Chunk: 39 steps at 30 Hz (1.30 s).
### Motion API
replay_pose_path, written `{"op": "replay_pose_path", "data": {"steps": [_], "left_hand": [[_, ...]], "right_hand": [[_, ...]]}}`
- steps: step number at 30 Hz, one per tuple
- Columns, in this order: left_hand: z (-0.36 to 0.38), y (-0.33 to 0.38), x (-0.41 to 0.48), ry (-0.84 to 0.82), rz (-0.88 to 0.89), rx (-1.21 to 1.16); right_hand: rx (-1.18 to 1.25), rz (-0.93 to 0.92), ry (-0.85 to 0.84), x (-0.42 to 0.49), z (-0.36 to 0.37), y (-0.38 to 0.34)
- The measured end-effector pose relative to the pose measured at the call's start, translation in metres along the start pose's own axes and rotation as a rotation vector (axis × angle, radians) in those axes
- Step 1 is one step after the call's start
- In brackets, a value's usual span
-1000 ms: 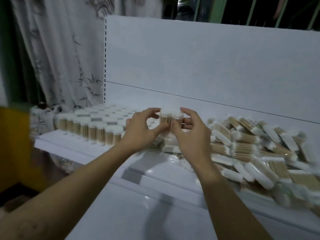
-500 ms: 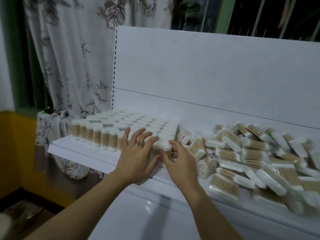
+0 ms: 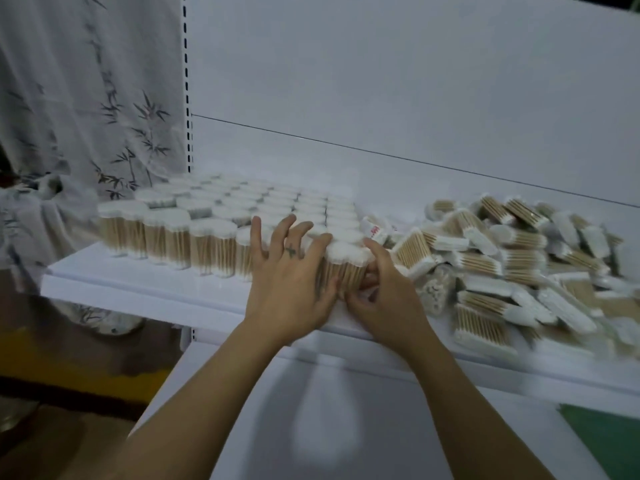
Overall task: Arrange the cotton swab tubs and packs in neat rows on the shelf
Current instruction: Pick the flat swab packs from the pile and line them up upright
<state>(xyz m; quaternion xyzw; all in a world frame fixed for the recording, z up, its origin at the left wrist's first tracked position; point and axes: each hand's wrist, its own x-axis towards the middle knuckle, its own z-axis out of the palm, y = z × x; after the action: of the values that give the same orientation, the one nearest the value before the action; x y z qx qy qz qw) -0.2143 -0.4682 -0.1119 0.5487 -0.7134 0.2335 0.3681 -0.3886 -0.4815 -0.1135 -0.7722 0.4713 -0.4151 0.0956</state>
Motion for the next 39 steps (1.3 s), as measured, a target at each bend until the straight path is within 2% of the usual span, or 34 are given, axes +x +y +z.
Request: {"op": "replay_pose_path", "data": {"steps": [6,19,23,27,30,32,35,39], "left_hand": [[0.007,-0.009,0.005,0.058,0.063,-0.017],[0.012,-0.007,-0.001,-0.030,0.051,0.012],[0.009,-0.009,0.000,-0.028,0.045,0.012],[0.003,-0.004,-0.005,0.017,0.158,-0.041],[-0.006,0.001,0.004,0.103,0.287,-0.083],[-0.013,0.004,0.024,0.123,0.311,-0.109],[-0.015,0.009,0.063,0.036,0.319,-0.070],[-0.006,0.017,0.107,-0.197,0.292,-0.056]], "right_hand": [[0.003,0.001,0.047,0.007,0.000,-0.002],[0.008,0.044,0.042,-0.001,0.003,0.002],[-0.005,0.023,0.111,0.001,0.001,-0.005],[0.105,0.046,0.256,-0.006,0.000,-0.009],[0.043,0.092,0.330,-0.004,-0.010,-0.010],[-0.041,0.079,0.349,0.008,-0.024,-0.012],[-0.119,0.092,0.349,0.038,-0.048,-0.012],[-0.245,0.116,0.174,0.087,-0.071,0.000]]}}
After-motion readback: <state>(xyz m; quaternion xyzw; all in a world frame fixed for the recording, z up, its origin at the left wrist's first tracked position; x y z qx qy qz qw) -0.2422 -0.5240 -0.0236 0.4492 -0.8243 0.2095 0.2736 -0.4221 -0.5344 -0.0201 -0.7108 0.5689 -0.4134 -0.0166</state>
